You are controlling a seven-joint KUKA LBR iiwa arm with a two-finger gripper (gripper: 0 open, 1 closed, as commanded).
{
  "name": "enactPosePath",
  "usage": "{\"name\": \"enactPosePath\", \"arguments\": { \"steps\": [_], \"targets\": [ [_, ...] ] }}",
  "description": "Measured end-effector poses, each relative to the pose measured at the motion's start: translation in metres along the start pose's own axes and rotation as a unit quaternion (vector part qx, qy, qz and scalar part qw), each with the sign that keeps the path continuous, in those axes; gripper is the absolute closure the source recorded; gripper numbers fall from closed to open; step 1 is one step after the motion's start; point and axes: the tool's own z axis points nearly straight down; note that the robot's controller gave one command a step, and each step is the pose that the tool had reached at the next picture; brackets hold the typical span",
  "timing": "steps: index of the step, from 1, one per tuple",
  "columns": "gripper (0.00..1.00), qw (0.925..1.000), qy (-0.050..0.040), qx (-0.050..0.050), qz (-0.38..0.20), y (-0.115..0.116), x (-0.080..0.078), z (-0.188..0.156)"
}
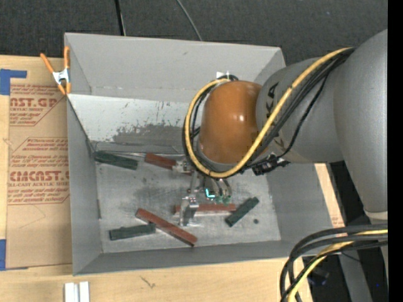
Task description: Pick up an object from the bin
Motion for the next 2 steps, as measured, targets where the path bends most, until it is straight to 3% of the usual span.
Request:
{"name": "enactPosePath", "arguments": {
  "steps": [1,2],
  "targets": [
    [0.00,1.0000,-0.0037,0.000,0.001,0.000,-0.002,-0.004],
    [0.00,0.9992,-0.0050,0.000,-0.041,0.060,0.010,0.067]
  ]
}}
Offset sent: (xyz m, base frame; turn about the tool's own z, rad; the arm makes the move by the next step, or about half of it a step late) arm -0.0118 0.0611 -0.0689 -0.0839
